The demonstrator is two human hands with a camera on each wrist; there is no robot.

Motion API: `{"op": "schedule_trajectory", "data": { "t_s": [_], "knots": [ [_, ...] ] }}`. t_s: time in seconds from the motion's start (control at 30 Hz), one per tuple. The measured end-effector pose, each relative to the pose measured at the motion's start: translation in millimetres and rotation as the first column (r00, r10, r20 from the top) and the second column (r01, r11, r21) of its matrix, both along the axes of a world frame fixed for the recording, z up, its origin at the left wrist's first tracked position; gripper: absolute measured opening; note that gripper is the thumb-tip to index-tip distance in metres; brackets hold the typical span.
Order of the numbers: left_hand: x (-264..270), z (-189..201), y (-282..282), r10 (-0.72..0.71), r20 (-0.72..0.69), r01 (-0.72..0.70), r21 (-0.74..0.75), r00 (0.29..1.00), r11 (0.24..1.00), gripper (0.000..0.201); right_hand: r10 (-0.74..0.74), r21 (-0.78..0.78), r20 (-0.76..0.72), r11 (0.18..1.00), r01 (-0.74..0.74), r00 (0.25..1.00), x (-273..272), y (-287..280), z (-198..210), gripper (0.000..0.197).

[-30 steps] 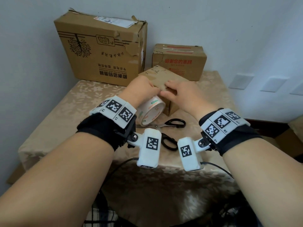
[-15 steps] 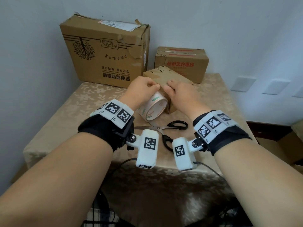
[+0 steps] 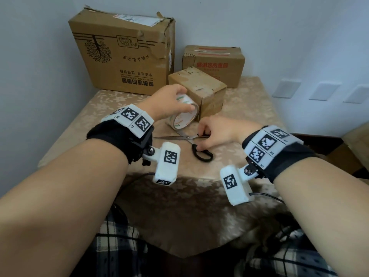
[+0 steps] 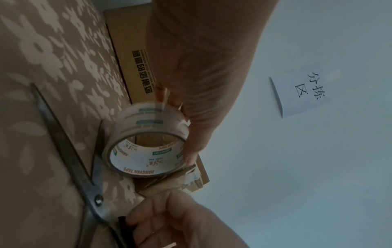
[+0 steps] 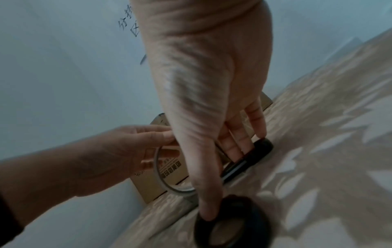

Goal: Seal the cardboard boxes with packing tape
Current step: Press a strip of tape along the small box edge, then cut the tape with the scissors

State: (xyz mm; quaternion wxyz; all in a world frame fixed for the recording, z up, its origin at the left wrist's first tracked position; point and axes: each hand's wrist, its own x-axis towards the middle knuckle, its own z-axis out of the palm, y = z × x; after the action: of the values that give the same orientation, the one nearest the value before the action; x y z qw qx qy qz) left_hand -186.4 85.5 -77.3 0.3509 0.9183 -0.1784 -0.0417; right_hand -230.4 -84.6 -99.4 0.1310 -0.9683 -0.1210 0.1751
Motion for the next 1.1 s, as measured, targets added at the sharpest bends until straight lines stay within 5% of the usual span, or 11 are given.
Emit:
{"op": "schedule_trajectory", "data": {
  "t_s": [0.23, 0.37, 0.53, 0.7, 1.1],
  "knots": [
    [2, 6, -2, -0.056, 0.126, 0.034, 0.174, 0.99, 0.984, 0.053, 0.075, -0.154, -0.003, 0.985, -0.074, 0.997, -1, 11, 8, 0.057],
    [5, 9, 2, -0.058, 0.123, 0.034, 0.185, 0.991, 0.982, 0.049, 0.009, -0.034, 0.042, 0.999, -0.008, 0.999, -5, -3, 25, 0.05],
    [-1, 8, 5, -0.051, 0.124, 0.028, 0.177, 0.991, 0.984, 0.05, -0.13, 0.06, -0.148, 0.988, 0.14, 0.98, -17, -32, 37, 0.028],
    [-3, 6, 6, -0.035, 0.114, 0.016, 0.159, 0.993, 0.987, 0.049, -0.225, 0.291, -0.333, 0.899, 0.327, 0.916, -33, -50, 36, 0.053],
    [3, 4, 7, -0.005, 0.099, -0.004, 0.087, 0.995, 0.996, 0.046, -0.204, 0.478, -0.48, 0.755, 0.449, 0.853, -34, -41, 32, 0.041]
  ]
}}
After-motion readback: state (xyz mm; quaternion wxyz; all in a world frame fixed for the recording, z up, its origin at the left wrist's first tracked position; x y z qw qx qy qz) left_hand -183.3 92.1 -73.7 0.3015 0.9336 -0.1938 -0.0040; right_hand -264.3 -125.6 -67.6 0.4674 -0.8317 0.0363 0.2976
